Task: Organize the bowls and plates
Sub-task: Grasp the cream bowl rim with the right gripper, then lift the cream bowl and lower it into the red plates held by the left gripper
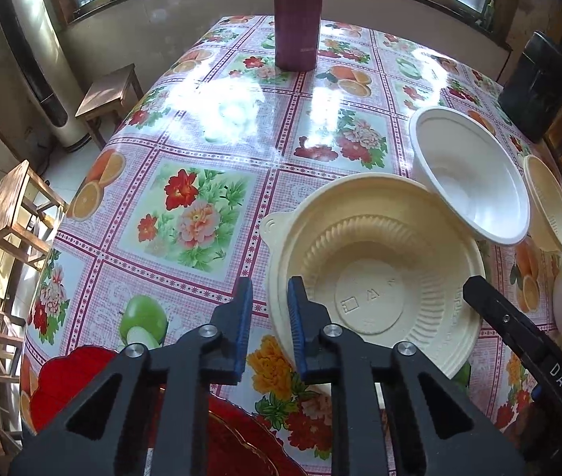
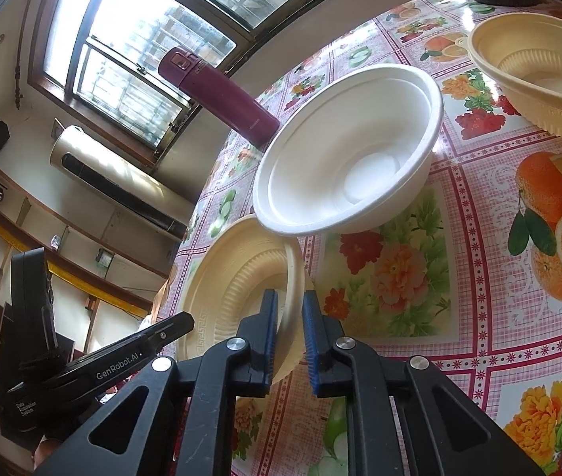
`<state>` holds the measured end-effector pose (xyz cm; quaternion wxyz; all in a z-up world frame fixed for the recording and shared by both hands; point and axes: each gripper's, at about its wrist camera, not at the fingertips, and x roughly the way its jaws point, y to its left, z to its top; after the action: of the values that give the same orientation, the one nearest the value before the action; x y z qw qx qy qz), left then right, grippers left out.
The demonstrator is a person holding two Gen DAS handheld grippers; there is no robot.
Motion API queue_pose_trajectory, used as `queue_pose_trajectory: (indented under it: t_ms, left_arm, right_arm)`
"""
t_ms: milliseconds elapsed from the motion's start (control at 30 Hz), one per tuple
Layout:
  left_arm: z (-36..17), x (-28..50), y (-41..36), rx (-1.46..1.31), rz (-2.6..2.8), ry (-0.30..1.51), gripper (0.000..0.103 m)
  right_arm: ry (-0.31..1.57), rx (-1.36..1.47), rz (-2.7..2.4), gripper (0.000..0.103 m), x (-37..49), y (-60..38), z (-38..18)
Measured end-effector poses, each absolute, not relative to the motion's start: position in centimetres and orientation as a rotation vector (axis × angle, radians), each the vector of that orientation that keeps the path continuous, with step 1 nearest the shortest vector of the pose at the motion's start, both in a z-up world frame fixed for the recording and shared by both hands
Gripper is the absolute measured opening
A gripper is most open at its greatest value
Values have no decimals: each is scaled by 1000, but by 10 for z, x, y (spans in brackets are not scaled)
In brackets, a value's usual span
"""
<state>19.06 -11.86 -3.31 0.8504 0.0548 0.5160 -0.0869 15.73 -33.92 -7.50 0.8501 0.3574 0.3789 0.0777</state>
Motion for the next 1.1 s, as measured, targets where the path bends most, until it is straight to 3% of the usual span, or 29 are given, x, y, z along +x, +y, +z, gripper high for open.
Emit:
queue_pose_trajectory:
  t_ms: [533,1100]
  left_arm:
    - [-20,176,-115,113,-186,1036,9]
    - [18,125,-62,20,-148,935,9]
  right_arm:
    - [773,729,186,12,156,-336,-68]
    - [687,685,325,12,132,-308,-36]
